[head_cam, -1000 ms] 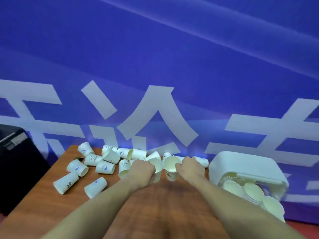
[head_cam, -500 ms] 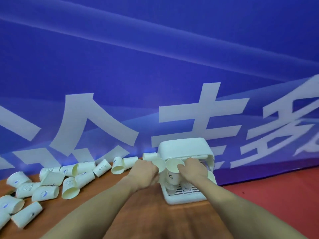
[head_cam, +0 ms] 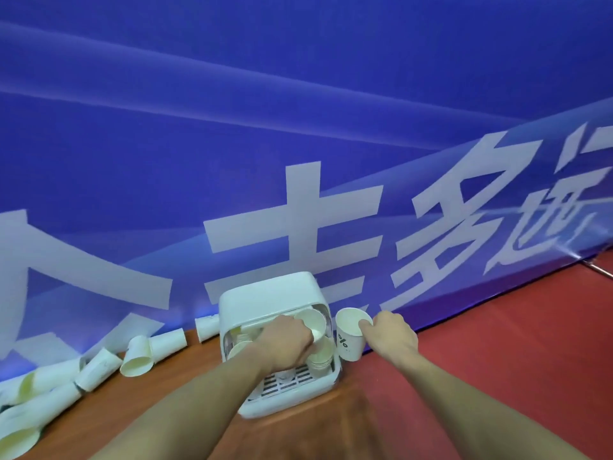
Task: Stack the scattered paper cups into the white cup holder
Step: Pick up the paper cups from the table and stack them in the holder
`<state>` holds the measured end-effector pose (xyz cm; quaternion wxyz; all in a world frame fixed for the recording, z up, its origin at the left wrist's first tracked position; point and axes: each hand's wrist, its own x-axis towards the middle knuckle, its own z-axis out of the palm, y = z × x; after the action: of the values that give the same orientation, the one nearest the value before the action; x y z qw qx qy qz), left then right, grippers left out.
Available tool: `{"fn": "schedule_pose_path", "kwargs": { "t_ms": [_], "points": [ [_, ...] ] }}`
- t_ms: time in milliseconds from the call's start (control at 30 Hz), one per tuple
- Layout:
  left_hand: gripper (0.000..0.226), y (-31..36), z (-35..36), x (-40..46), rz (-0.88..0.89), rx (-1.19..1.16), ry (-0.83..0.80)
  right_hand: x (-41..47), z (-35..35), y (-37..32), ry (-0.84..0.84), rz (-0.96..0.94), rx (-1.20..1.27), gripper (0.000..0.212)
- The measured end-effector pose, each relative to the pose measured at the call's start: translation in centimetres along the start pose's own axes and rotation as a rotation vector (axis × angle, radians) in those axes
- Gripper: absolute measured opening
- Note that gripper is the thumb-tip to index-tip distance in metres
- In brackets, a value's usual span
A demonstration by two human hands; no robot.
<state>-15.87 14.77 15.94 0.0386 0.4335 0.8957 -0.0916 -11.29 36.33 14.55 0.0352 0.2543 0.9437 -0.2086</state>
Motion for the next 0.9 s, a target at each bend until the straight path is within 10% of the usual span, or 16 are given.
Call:
{"fn": "schedule_pose_path", "kwargs": {
  "t_ms": [900],
  "points": [
    [0.026, 2.3, 7.2, 8.5, -0.094, 0.031, -0.297, 6.9, 4.4, 4.6, -0.134, -0.011, 0.042, 0.034]
  ]
}}
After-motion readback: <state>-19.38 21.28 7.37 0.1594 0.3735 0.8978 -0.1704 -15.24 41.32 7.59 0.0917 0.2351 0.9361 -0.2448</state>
